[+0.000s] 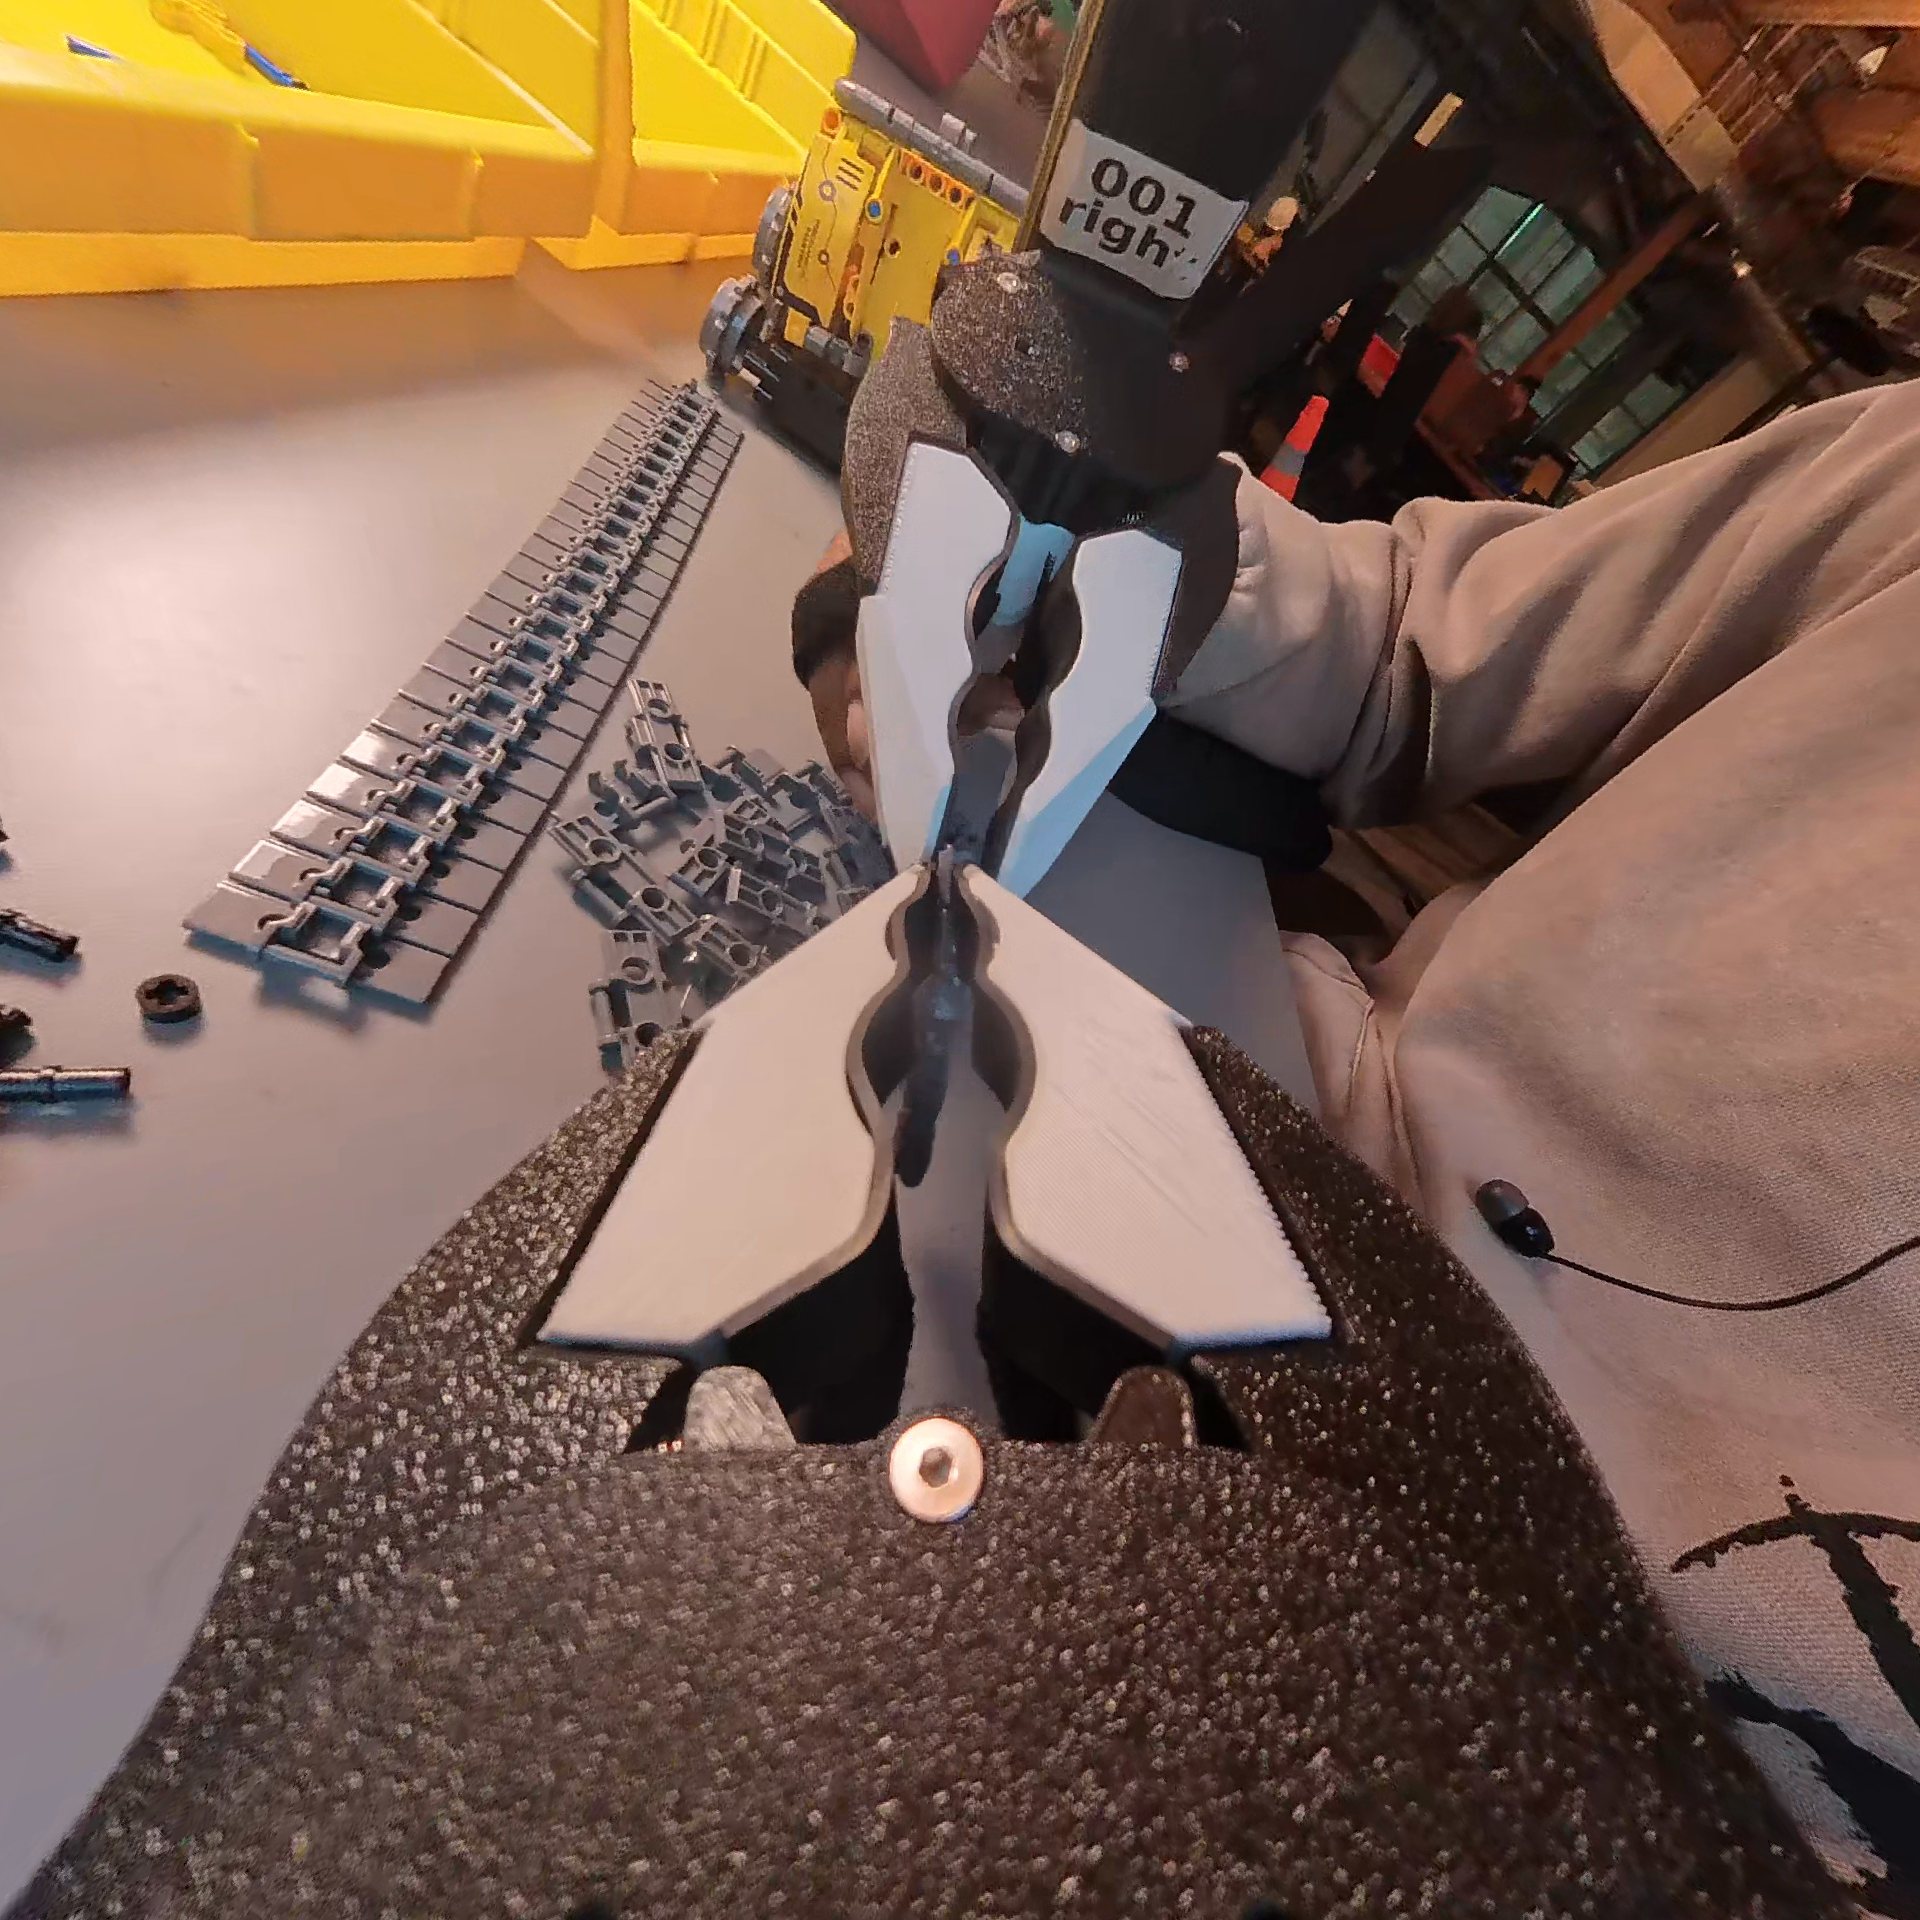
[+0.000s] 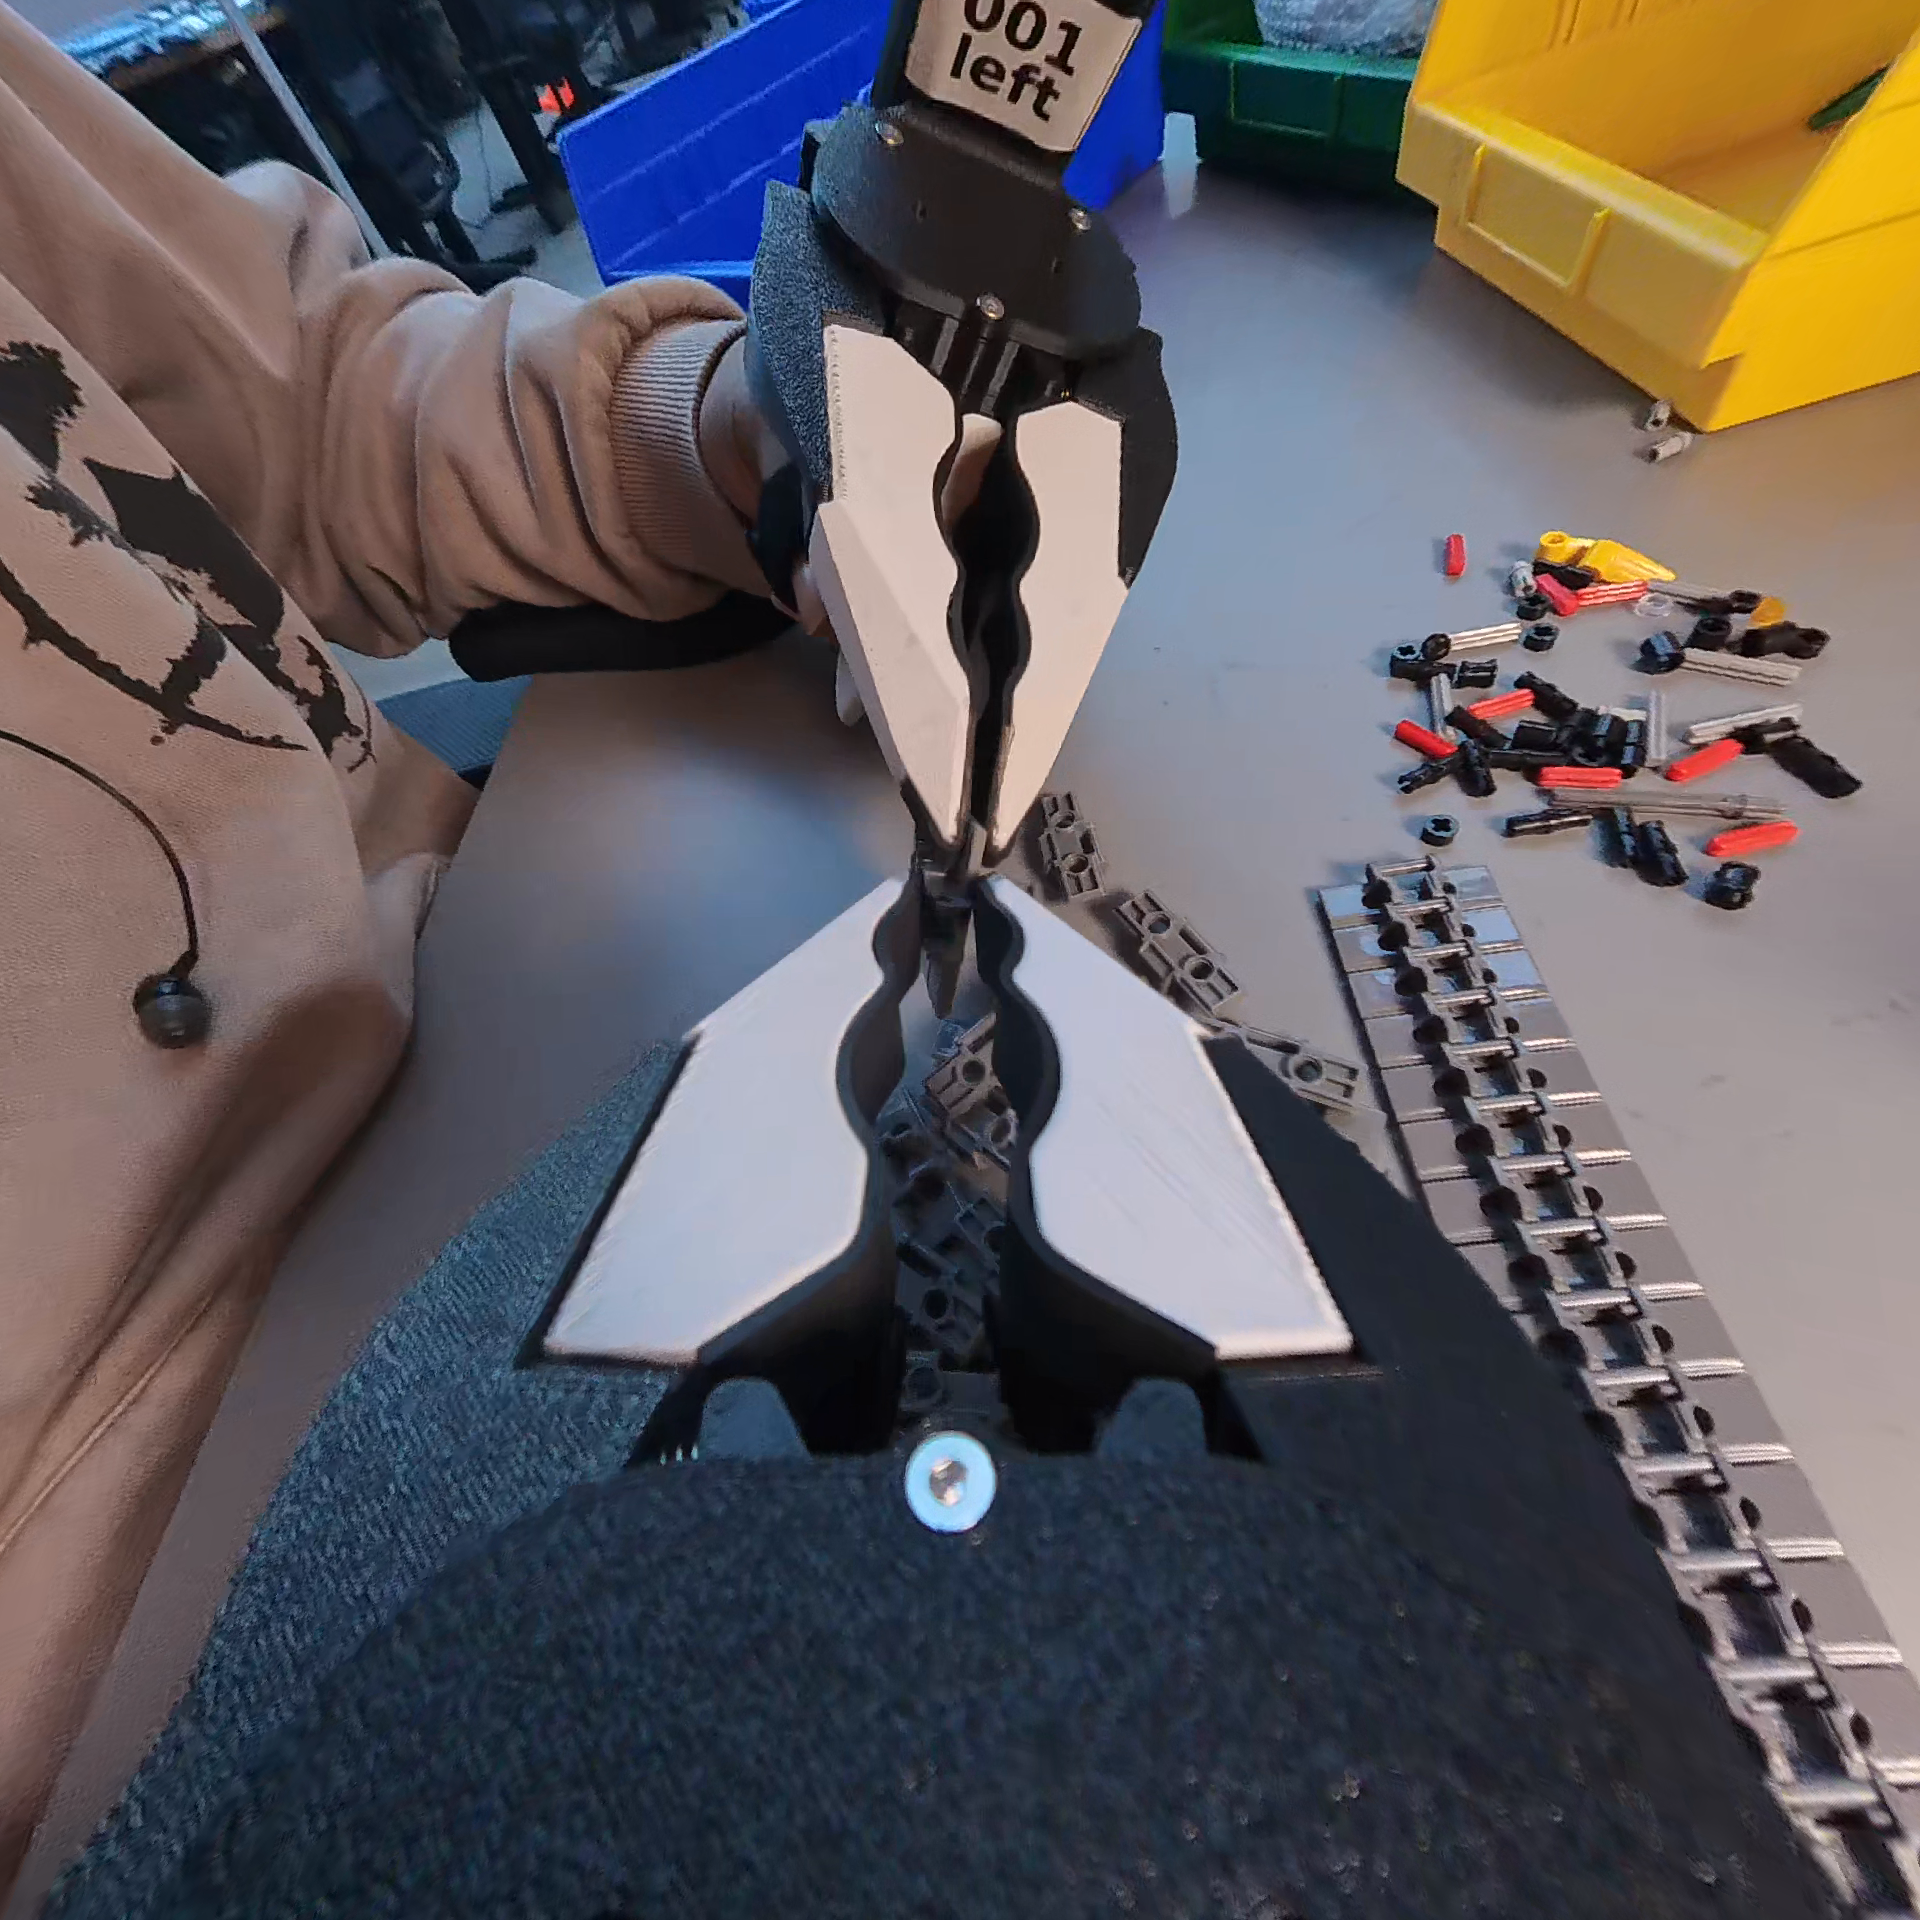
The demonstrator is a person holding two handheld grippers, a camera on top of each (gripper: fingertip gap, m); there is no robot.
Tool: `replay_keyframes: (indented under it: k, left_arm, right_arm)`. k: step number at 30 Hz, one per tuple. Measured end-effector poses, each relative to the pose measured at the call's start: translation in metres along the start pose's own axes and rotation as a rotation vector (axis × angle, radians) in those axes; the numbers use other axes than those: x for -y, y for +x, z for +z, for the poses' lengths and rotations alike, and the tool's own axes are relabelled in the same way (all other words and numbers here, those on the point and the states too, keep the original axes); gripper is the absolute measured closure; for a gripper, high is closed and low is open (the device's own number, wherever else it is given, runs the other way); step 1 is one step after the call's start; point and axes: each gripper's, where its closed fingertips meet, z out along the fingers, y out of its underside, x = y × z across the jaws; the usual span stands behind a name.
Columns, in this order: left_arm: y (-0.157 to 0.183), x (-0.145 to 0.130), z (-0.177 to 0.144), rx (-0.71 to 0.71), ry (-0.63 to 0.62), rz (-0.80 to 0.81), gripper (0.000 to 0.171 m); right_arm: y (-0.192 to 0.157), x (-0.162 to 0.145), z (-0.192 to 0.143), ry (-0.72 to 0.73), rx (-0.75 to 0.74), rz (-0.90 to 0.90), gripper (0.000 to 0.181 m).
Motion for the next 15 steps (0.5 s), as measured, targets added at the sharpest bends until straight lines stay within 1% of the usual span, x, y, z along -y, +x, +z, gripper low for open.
replay_keyframes:
  k: [2,4,6,9,11,15]
  left_arm:
    - [0.002,0.002,-0.001,-0.007,0.014,0.011,0.169]
    - [0.006,0.007,-0.003,-0.019,0.041,0.04,0.168]
    - [0.01,0.01,-0.005,-0.037,0.057,0.07,0.157]
    - [0.015,0.014,-0.005,-0.059,0.082,0.095,0.159]
    - [0.019,0.018,-0.007,-0.081,0.107,0.091,0.164]
    - [0.02,0.022,-0.01,-0.102,0.14,0.062,0.164]
  right_arm:
    - [-0.001,0.001,-0.001,0.007,0.009,-0.008,0.175]
    - [-0.003,0.008,-0.004,0.049,0.042,0.027,0.175]
    - [-0.004,0.016,-0.009,0.101,0.065,0.06,0.175]
    - [-0.007,0.028,-0.018,0.182,0.108,0.097,0.175]
    - [-0.007,0.03,-0.02,0.191,0.112,0.1,0.175]
    - [-0.008,0.031,-0.021,0.202,0.124,0.108,0.175]
